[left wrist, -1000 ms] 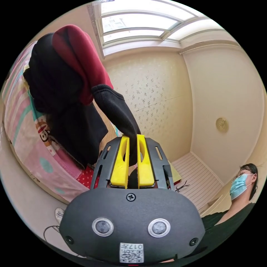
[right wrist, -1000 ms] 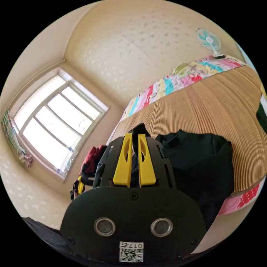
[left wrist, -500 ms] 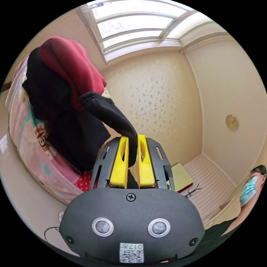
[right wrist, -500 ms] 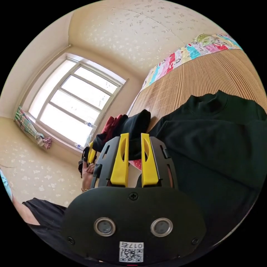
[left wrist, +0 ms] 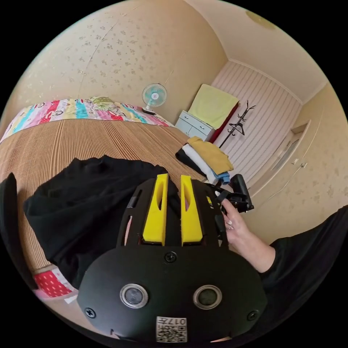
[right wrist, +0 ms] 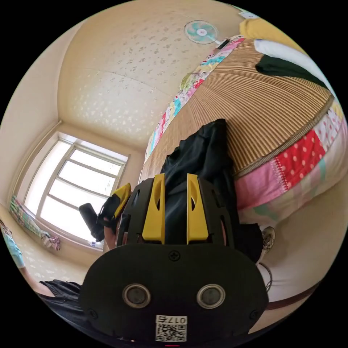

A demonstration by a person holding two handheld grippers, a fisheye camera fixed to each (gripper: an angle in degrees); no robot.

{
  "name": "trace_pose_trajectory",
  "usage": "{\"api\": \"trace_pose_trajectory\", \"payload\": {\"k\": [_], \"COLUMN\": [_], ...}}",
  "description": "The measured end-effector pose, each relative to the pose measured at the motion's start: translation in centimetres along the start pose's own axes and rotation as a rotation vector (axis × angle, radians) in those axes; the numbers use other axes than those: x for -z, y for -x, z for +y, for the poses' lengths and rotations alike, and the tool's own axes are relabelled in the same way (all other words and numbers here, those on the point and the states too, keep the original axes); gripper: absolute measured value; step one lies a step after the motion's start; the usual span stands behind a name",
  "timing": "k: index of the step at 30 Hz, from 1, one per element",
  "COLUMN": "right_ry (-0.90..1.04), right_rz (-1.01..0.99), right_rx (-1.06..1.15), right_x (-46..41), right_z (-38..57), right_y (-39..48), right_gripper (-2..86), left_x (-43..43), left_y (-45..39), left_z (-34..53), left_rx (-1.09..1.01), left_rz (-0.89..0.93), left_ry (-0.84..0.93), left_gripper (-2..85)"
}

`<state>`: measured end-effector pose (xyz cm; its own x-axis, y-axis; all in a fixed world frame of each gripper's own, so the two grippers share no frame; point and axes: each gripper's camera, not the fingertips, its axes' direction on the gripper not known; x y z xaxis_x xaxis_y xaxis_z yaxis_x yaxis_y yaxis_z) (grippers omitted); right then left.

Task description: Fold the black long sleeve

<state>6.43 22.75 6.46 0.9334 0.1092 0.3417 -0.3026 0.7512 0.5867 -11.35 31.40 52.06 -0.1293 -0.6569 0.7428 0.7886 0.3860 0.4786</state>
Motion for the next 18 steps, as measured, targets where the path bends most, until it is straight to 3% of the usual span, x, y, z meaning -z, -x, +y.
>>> {"api": "trace_pose_trajectory", "payload": {"k": [4, 9, 12, 16, 18], "right_ry": [-0.003, -0.003, 0.085, 0.339, 0.312], "right_rz": [0.016, 0.115, 0.253, 0.588, 0.606], "right_rx": [-0.008, 0.146, 0.224, 0.286, 0.433], "right_x": [-1.2, -5.7, -10.7, -19.5, -20.2], "right_z": [-0.1, -3.1, -6.0, -7.9, -7.4], "right_y": [0.0, 5.3, 7.8, 9.1, 13.2], "right_gripper": [9.3, 9.6, 9.6, 6.8, 5.0], "left_x": [2.4, 2.6, 1.6, 0.1, -0.2], "left_y": [3.3, 5.7, 4.5, 2.8, 2.4], "left_z": [5.5, 8.0, 8.6, 9.0, 9.1], "left_rx": [0.131, 0.173, 0.131, 0.063, 0.05], "left_rz": [0.11, 0.223, 0.184, 0.13, 0.109], "left_ry": [-0.128, -0.183, -0.151, -0.093, -0.085], "left_gripper": [7.5, 8.7, 8.9, 8.8, 8.8]}}
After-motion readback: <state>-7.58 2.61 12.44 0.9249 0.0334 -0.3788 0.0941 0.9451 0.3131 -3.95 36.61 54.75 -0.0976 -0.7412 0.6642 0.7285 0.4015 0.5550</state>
